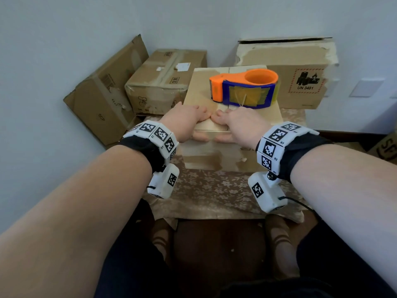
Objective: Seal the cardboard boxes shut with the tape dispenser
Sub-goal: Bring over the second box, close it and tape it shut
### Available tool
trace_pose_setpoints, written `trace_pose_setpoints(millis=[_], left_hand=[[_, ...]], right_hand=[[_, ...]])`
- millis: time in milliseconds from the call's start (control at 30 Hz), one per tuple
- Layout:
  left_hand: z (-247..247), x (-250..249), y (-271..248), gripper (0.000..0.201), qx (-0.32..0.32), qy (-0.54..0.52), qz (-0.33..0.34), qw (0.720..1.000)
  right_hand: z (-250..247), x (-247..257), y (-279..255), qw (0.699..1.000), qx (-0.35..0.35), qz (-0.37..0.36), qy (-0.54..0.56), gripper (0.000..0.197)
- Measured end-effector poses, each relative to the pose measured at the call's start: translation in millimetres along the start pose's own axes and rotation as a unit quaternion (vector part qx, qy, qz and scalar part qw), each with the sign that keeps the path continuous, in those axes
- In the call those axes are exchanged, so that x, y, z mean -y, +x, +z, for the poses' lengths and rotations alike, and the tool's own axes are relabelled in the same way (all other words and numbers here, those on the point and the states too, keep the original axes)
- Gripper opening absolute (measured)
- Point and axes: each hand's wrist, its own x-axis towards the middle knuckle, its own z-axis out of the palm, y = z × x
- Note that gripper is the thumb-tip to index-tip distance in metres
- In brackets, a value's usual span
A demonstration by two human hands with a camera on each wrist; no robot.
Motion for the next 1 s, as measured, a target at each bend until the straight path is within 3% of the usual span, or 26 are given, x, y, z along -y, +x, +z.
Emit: trace_pose_setpoints(millis=[133, 400, 833, 1000], left_hand=[[5, 10, -8, 0.09, -0.028, -0.088, 0.014, 0.996], [23, 35, -22, 0.072, -0.074, -0.218, -0.031, 0.973], [24, 43, -20, 0.086, -0.05, -0.153, -0.003, 0.987], [23, 53, -25, 0.07, -0.045, -0.18, -0.01, 0.983]], right_hand=[[-3, 0, -2, 1.0, -0.005, 0.017, 0.0, 0.072], [-6, 12, 4, 0.997, -0.049, 0.057, 0.006, 0.066], [-16, 19, 6, 0.997, -0.012, 0.059, -0.04, 0.063], [-12, 20, 4, 0.996, -0.032, 0.073, -0.035, 0.067]])
